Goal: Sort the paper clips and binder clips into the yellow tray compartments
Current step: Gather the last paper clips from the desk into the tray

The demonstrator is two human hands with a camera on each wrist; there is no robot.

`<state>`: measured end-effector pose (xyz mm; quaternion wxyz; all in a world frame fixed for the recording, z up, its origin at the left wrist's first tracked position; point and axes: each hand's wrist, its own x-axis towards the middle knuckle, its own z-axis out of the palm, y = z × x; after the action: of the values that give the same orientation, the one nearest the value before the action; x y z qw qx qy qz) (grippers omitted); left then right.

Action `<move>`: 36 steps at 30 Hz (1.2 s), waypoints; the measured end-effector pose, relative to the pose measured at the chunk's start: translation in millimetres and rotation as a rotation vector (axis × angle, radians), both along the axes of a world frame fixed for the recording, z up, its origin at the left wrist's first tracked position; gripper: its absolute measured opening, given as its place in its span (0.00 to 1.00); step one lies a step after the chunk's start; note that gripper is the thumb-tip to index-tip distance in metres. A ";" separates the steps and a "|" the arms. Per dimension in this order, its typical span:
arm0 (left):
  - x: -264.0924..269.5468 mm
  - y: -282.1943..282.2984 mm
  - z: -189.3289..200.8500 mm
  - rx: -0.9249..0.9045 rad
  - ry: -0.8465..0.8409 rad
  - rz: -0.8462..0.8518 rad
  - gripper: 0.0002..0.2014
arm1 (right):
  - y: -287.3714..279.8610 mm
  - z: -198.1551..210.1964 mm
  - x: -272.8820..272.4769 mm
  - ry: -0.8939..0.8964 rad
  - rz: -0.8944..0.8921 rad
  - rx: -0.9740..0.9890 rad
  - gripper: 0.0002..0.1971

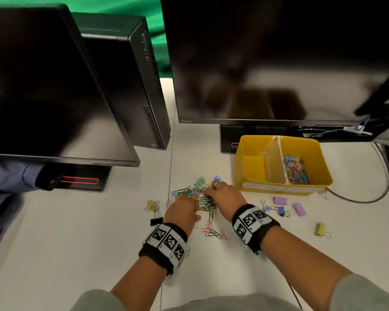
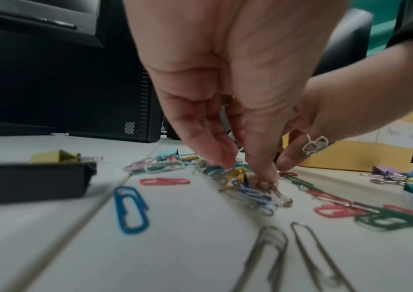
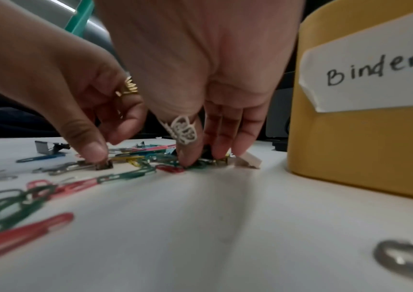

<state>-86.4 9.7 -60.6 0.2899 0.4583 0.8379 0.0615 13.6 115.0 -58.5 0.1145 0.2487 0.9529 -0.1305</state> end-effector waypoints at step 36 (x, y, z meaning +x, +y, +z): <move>-79.2 -45.8 -0.3 0.068 0.216 0.201 0.13 | 8.7 -9.4 -32.8 0.142 -0.282 -0.200 0.20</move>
<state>-165.6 -36.1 -60.9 0.1749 0.3856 0.9033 0.0691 -19.2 123.7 -67.9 0.0515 0.3572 0.8967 -0.2565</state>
